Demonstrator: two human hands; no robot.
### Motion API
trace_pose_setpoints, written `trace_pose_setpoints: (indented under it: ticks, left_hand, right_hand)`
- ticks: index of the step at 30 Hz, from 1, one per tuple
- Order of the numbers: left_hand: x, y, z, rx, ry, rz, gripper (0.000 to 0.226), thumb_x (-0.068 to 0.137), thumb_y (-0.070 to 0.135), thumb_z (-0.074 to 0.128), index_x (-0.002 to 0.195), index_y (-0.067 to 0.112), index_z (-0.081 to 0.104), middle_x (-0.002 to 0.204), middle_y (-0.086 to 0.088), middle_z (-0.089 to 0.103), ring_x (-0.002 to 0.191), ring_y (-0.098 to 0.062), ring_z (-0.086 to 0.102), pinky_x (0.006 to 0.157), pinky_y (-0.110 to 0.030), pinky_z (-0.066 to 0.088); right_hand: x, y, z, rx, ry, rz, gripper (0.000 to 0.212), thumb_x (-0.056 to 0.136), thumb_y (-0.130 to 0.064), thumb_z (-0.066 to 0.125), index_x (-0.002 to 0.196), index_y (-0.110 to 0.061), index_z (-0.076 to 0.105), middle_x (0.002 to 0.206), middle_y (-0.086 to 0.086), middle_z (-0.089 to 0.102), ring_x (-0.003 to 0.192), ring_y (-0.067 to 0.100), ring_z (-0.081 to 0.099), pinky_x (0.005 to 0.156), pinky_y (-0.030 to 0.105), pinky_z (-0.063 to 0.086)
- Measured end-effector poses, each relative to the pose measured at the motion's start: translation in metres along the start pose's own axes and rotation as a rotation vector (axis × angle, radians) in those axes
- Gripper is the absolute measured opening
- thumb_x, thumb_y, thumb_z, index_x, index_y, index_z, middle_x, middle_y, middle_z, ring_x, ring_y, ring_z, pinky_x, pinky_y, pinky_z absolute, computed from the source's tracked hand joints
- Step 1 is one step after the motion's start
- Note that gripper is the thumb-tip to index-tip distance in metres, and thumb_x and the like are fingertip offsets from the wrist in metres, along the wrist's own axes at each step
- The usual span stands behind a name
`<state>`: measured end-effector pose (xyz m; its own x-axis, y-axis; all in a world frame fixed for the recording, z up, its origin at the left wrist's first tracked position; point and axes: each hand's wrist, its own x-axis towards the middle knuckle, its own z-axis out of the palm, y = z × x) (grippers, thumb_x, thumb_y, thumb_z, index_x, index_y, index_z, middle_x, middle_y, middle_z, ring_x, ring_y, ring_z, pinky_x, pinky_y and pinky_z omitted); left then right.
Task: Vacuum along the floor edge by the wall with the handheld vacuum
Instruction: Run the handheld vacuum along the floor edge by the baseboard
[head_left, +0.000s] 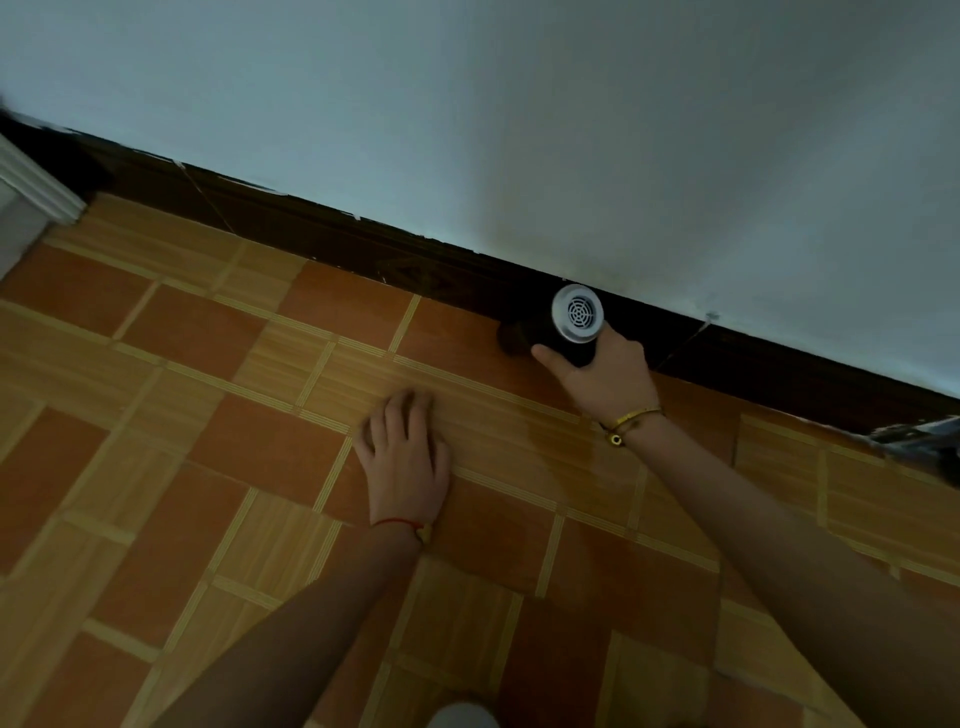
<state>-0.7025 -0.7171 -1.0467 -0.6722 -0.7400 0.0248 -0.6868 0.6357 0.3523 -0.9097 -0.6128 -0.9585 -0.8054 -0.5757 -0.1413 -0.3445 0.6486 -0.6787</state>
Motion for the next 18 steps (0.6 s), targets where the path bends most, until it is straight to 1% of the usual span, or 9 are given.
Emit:
trace_pose_setpoints:
  ticks: [3,5,9,14,18]
  left_hand:
    - [0.011,-0.024,-0.01,0.008,0.02,-0.097,0.051,0.094,0.034,0.035,0.142,0.017,0.043,0.146,-0.01,0.041,0.138,-0.031,0.031,0.117,-0.057,0.017]
    - [0.013,-0.037,-0.014,0.004,0.035,-0.15,0.053,0.094,0.035,0.032,0.143,0.017,0.042,0.147,-0.011,0.04,0.141,-0.032,0.029,0.118,-0.058,0.015]
    - [0.011,-0.045,-0.013,0.021,0.049,-0.154,0.051,0.097,0.034,0.035,0.144,0.017,0.042,0.149,-0.008,0.04,0.143,-0.03,0.027,0.119,-0.058,0.012]
    - [0.012,-0.043,-0.011,0.032,0.073,-0.163,0.05,0.097,0.035,0.035,0.143,0.017,0.045,0.148,-0.008,0.043,0.143,-0.03,0.03,0.119,-0.058,0.015]
    - [0.012,-0.045,-0.01,0.046,0.07,-0.159,0.05,0.097,0.036,0.037,0.143,0.018,0.044,0.148,-0.007,0.043,0.143,-0.03,0.03,0.118,-0.059,0.016]
  right_hand:
    - [0.01,-0.017,0.016,-0.022,-0.02,-0.052,0.068,0.077,-0.062,0.065,0.131,-0.022,0.051,0.115,0.001,0.067,0.108,0.022,0.062,0.088,0.04,0.053]
    - [0.018,-0.03,0.027,-0.033,-0.036,-0.078,0.071,0.076,-0.064,0.064,0.133,-0.023,0.049,0.117,0.001,0.066,0.109,0.023,0.061,0.089,0.041,0.053]
    - [0.032,-0.053,0.048,-0.057,-0.095,-0.119,0.075,0.076,-0.066,0.062,0.135,-0.022,0.047,0.116,0.003,0.066,0.109,0.024,0.061,0.087,0.042,0.054]
    - [0.049,-0.075,0.067,-0.028,-0.131,-0.17,0.078,0.076,-0.064,0.064,0.137,-0.019,0.046,0.123,0.005,0.064,0.114,0.026,0.059,0.091,0.046,0.052]
    - [0.065,-0.101,0.089,-0.005,-0.179,-0.211,0.075,0.076,-0.06,0.067,0.135,-0.017,0.048,0.122,0.005,0.064,0.113,0.026,0.06,0.09,0.045,0.053]
